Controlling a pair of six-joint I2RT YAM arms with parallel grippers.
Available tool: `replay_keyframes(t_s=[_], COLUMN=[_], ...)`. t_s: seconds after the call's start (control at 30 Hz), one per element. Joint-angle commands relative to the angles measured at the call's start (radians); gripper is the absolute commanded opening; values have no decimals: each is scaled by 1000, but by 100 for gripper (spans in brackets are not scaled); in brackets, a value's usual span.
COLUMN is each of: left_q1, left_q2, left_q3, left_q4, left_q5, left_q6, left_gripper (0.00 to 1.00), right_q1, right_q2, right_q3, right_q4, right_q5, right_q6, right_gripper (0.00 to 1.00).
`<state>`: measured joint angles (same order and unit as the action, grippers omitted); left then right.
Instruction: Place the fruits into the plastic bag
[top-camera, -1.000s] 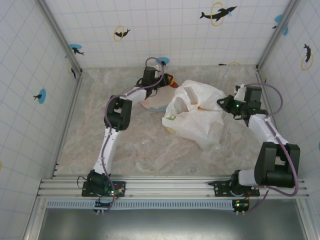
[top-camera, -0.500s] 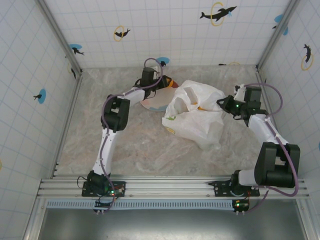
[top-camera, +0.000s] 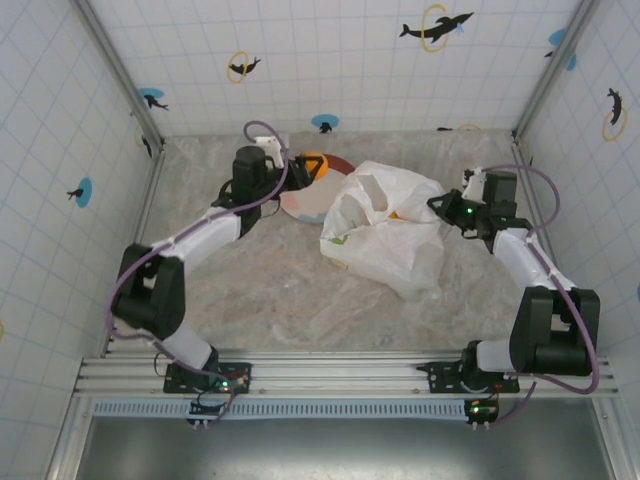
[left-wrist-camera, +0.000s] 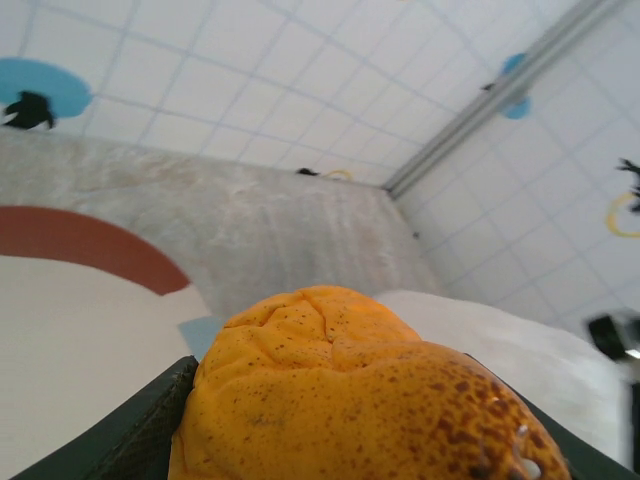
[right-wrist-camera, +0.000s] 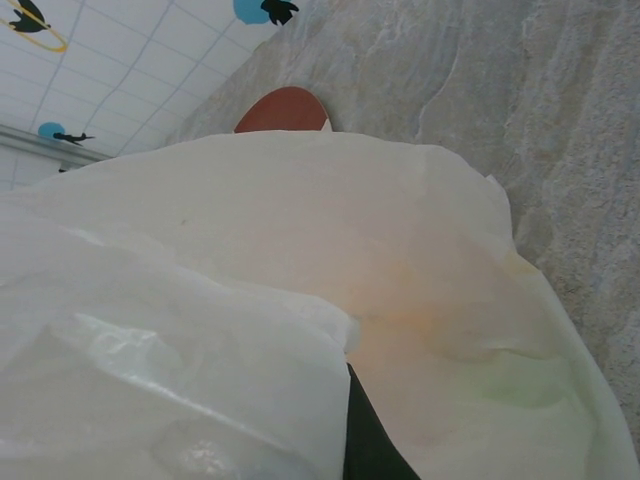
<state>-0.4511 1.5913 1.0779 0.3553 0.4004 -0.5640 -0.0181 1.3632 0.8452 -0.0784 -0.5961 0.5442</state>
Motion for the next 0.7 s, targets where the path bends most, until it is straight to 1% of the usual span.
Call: replay_keyframes(t_s=[0.0, 0.13, 0.2, 0.3, 0.37, 0.43, 0.57, 0.67], left_q1=[-102, -258, -328, -390, -407, -411, -411, -411], left_q2=[-93, -111, -76, 12, 75, 129, 211, 255], left_q3=[-36, 0, 38, 118, 172, 219, 296, 336], left_q4=[-19, -52, -65, -102, -130, -166, -240, -294], left_q5=[25, 15, 18, 33, 39, 18, -75, -164], left_q6=[68, 128, 151, 181, 193, 202, 234, 262], left_gripper=[49, 50, 51, 51, 51, 51, 52, 52], right_q1=[21, 50, 66, 94, 109, 115, 116, 107], right_q2=[-3, -1, -3, -11, -16, -29, -60, -73], right_q3=[54, 58, 60, 58, 56, 50, 27, 21], right_q4=[39, 57, 64, 69, 62, 55, 40, 24], right_q5=[-3, -4, -4, -4, -4, 0, 7, 7], right_q6=[12, 25, 32, 37, 35, 28, 16, 4], right_gripper=[0, 0, 0, 0, 0, 0, 0, 0])
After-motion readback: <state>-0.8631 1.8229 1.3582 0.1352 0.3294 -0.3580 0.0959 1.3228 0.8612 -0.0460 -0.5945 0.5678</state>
